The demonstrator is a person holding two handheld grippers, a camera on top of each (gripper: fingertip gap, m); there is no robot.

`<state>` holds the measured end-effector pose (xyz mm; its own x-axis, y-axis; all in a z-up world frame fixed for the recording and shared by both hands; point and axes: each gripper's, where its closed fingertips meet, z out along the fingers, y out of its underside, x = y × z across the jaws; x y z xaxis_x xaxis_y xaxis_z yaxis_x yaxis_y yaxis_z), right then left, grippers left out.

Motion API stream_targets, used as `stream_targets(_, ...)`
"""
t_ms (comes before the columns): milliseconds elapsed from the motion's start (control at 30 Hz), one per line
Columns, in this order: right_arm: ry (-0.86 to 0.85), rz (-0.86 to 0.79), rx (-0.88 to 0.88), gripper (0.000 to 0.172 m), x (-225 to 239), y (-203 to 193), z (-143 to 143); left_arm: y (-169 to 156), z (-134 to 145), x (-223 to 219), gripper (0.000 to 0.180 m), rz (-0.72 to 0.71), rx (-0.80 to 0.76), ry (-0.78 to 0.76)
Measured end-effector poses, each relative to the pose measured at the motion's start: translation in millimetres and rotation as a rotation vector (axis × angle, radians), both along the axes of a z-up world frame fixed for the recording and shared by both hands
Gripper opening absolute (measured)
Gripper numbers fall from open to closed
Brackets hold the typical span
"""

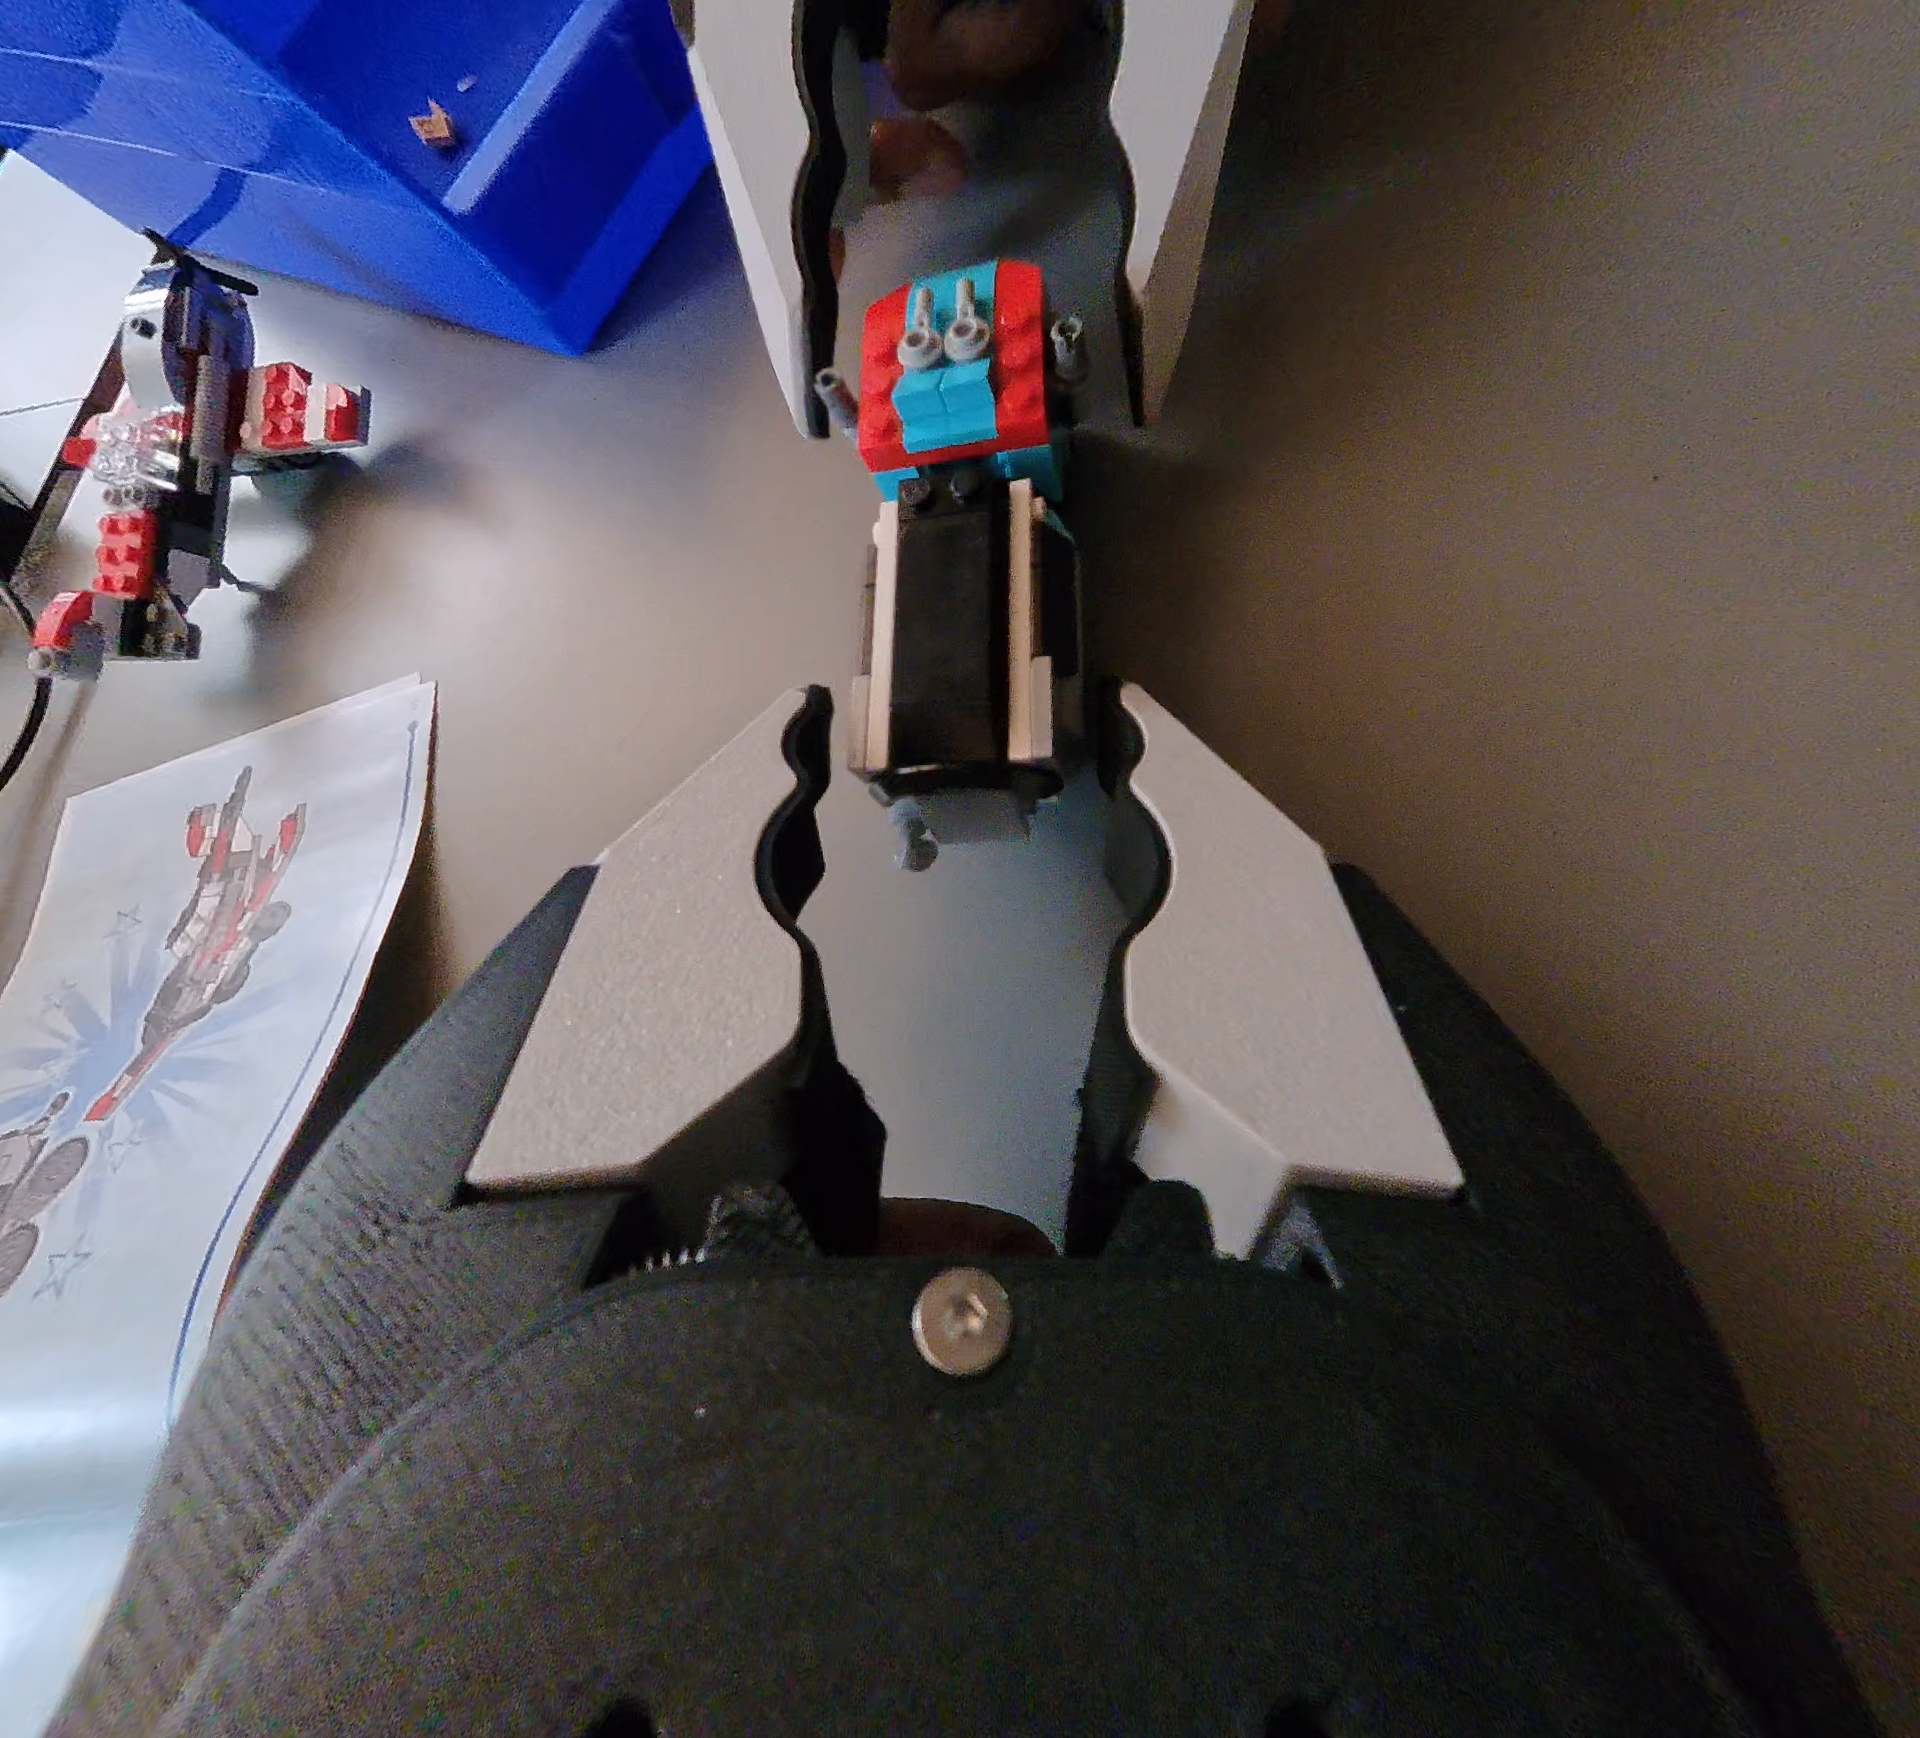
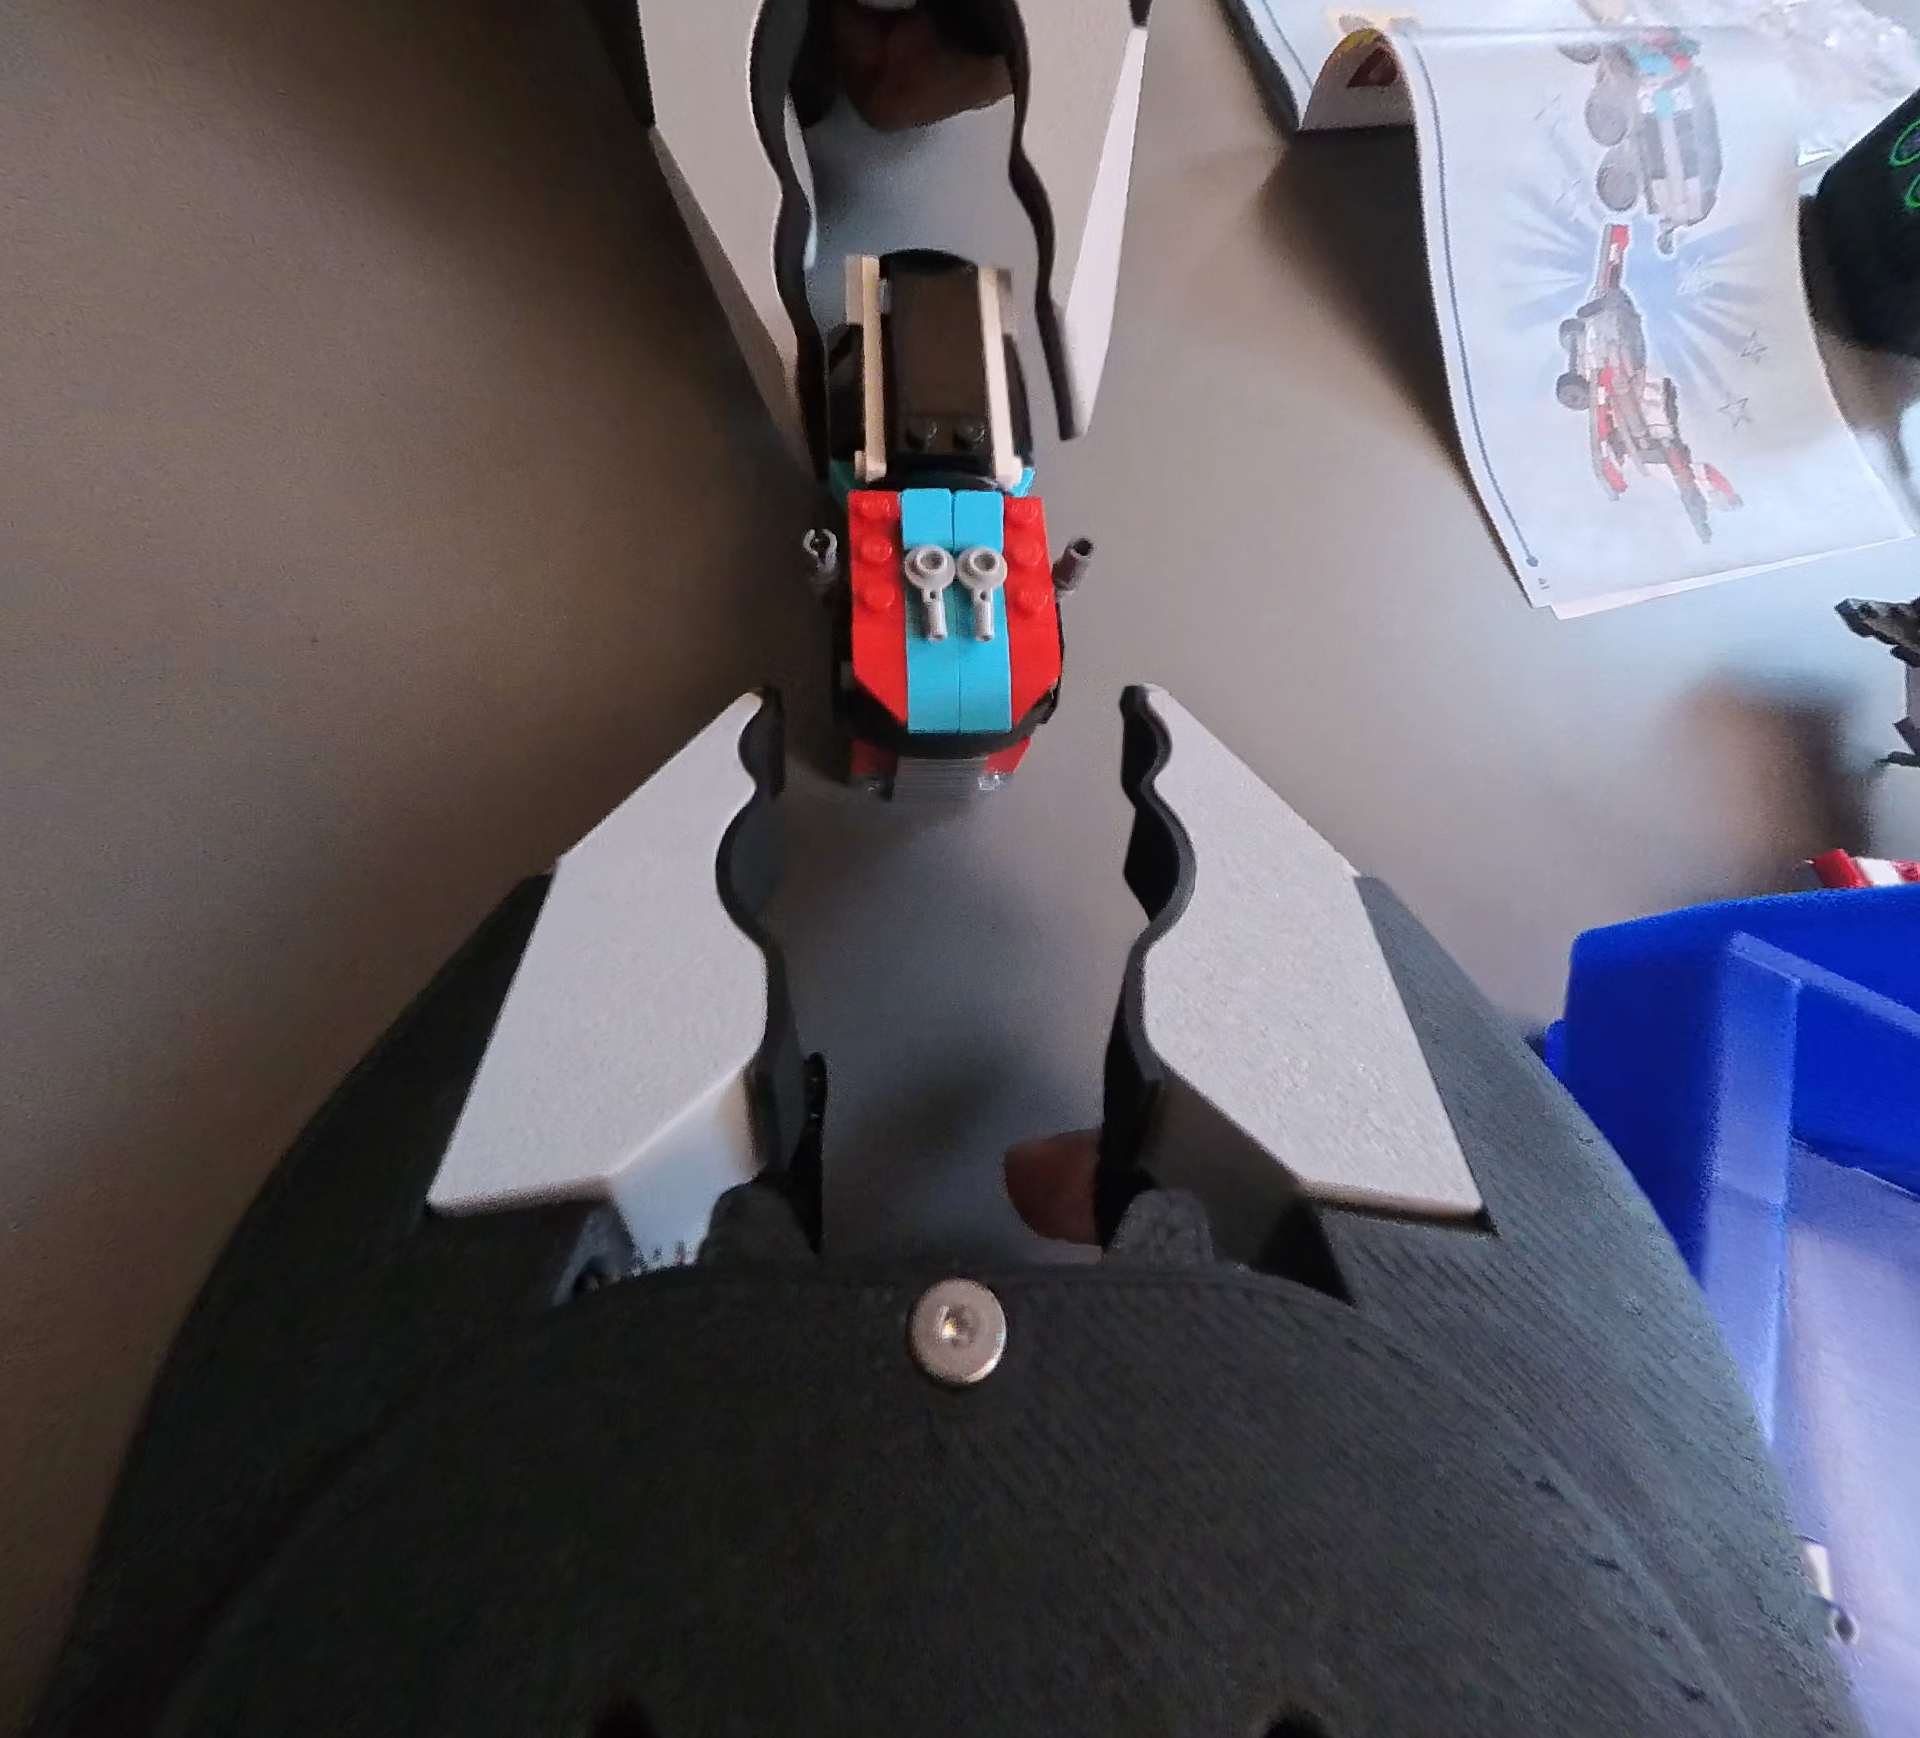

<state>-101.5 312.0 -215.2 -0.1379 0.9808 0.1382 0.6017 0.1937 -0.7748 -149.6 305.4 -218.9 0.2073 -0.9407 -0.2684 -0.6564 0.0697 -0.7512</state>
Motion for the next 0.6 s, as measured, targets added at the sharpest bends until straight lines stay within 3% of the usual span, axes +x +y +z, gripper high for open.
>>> stream_targets(267, 0.016, -0.019, 0.050, 0.070, -8.0, 1.5, 2.2, 1.8, 5.7, -18.4, 0.062, 0.026, -0.101, -0.073)
stream_targets(367, 0.007, -0.027, 0.095, 0.046, -11.2, 2.9, 0.2, 1.7, 10.6, -20.3, 0.065, 0.073, -0.263, -0.154)
stream_targets(600, 0.073, 0.004, 0.341, 0.046, -16.0, 10.5, 7.6, 1.1, 29.7, -20.5, 0.075, 0.168, -0.721, -0.431)
